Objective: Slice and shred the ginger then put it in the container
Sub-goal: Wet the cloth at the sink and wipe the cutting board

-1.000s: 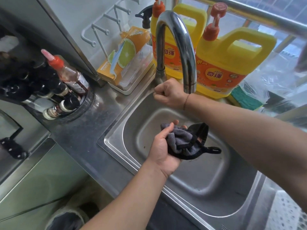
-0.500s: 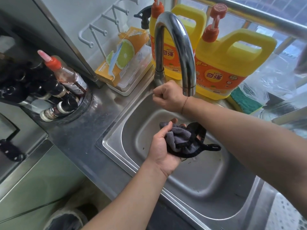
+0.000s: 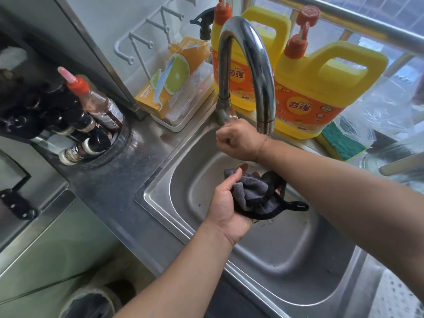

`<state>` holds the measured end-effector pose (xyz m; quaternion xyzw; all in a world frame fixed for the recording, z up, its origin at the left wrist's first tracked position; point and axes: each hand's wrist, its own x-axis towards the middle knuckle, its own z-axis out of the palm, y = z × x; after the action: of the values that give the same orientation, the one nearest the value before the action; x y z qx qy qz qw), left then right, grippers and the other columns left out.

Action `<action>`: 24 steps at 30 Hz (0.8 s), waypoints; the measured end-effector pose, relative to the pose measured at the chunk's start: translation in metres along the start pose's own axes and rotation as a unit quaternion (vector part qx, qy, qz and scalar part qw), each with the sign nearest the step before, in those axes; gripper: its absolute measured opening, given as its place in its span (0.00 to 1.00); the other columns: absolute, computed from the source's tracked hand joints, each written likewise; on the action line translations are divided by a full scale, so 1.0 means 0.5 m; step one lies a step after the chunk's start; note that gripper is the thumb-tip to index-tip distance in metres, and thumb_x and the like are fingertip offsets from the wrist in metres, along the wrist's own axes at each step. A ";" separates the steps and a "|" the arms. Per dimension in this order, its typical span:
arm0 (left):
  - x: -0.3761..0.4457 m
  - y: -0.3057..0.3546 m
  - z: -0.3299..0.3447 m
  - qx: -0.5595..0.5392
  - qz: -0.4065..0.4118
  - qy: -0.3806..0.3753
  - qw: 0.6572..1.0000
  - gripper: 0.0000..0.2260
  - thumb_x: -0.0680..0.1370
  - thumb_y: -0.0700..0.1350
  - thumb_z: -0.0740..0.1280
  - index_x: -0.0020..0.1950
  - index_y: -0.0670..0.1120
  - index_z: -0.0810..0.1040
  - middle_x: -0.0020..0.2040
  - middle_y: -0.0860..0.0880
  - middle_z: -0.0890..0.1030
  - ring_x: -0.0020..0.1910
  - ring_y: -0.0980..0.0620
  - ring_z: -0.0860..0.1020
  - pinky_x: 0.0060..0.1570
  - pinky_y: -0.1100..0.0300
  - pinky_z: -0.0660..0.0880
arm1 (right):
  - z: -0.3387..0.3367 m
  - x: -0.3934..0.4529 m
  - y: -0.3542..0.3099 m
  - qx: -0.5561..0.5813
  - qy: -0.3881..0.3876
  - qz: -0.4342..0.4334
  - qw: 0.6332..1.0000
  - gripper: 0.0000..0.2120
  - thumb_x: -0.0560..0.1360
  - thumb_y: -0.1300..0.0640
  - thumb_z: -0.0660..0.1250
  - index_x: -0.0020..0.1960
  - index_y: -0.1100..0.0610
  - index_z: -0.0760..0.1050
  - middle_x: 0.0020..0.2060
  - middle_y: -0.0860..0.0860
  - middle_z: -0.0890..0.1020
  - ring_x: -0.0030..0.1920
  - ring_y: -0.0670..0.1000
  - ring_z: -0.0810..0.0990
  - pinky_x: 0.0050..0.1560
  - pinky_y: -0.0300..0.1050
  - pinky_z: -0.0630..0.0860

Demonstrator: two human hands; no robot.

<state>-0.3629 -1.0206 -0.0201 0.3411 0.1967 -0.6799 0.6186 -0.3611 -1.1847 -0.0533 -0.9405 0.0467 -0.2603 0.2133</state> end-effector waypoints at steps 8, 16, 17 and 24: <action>0.011 -0.003 -0.016 0.009 0.006 0.011 1.000 0.05 0.81 0.46 0.64 0.50 0.46 0.78 0.47 0.43 0.80 0.47 0.44 0.82 0.55 0.46 0.78 | 0.005 -0.017 0.007 -0.007 -0.016 -0.015 1.000 0.14 0.68 0.68 0.62 0.25 0.61 0.64 0.21 0.56 0.67 0.23 0.57 0.66 0.27 0.50 0.66; 0.023 -0.005 -0.025 0.009 -0.002 -0.011 1.000 0.17 0.82 0.47 0.63 0.40 0.43 0.85 0.43 0.43 0.82 0.44 0.45 0.83 0.61 0.46 0.76 | -0.005 -0.018 0.003 0.001 -0.032 -0.038 0.999 0.15 0.63 0.74 0.65 0.25 0.62 0.63 0.21 0.57 0.66 0.23 0.58 0.64 0.23 0.49 0.68; 0.020 -0.004 -0.023 0.017 -0.005 -0.017 1.000 0.19 0.82 0.47 0.62 0.38 0.43 0.86 0.43 0.43 0.83 0.43 0.45 0.84 0.60 0.47 0.76 | -0.006 -0.019 0.003 0.004 -0.039 -0.037 0.999 0.16 0.63 0.75 0.65 0.25 0.62 0.64 0.21 0.57 0.66 0.23 0.58 0.64 0.23 0.49 0.68; 0.033 -0.006 -0.031 0.034 -0.003 -0.018 0.999 0.10 0.81 0.47 0.64 0.54 0.42 0.79 0.49 0.42 0.82 0.51 0.44 0.82 0.67 0.44 0.74 | -0.020 -0.014 -0.006 0.035 -0.074 0.001 0.997 0.18 0.68 0.72 0.67 0.25 0.62 0.63 0.22 0.54 0.65 0.25 0.54 0.63 0.27 0.45 0.62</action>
<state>-0.3623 -1.0212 -0.0429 0.3486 0.1632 -0.6945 0.6078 -0.3722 -1.1843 -0.0477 -0.9492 0.0224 -0.1911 0.2492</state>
